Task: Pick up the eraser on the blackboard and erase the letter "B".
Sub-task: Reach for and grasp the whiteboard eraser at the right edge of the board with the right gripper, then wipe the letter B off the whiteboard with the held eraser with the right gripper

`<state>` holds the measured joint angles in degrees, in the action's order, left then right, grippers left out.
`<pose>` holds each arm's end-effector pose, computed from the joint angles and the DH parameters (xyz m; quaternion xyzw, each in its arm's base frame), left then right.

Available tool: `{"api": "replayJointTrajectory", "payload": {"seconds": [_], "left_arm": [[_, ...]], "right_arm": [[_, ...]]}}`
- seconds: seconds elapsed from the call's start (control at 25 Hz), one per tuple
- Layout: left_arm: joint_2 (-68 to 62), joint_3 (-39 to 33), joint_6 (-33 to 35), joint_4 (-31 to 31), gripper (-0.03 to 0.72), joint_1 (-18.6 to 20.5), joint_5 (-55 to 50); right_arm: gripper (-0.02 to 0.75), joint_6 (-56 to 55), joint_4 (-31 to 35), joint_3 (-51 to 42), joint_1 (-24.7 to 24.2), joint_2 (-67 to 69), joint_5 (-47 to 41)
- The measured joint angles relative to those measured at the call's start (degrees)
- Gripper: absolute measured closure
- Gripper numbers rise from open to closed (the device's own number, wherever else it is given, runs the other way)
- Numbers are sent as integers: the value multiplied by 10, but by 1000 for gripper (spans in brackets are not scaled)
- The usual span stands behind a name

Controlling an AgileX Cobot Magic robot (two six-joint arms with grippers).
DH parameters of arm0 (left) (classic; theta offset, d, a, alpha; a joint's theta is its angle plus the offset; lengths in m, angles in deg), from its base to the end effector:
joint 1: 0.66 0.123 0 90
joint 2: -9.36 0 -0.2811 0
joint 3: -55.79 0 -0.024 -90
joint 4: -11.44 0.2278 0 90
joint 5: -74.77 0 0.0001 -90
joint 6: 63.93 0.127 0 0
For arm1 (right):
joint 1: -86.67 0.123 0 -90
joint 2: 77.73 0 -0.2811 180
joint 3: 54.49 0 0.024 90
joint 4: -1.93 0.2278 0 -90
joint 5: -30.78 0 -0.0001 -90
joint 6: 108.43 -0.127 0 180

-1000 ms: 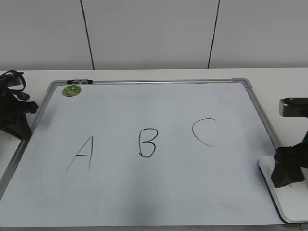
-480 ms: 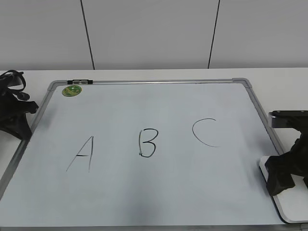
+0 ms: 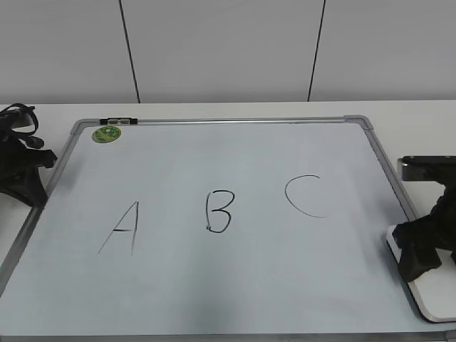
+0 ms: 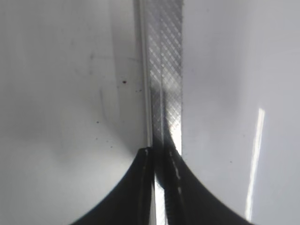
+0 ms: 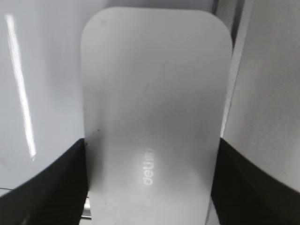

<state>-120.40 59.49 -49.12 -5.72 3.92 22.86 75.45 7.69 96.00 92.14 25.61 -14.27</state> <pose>0.3862 0.0013 0.1011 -0.0014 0.9927 -0.1144 0.0373 0.2510 0.0331 0.1326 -0.0467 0.9981 0.0365 0.0178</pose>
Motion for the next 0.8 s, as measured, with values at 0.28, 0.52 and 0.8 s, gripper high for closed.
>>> {"api": "replayJointTrajectory", "payload": {"seconds": [0.28, 0.52, 0.8], "left_arm": [[0, 0, 0, 0, 657, 0, 0], [0, 0, 0, 0, 657, 0, 0], [0, 0, 0, -2, 657, 0, -2]], "right_arm": [[209, 4, -5, 112, 48, -29, -100], [209, 8, -5, 257, 134, -4, -162], [209, 8, -4, 430, 194, 114, -240]]}}
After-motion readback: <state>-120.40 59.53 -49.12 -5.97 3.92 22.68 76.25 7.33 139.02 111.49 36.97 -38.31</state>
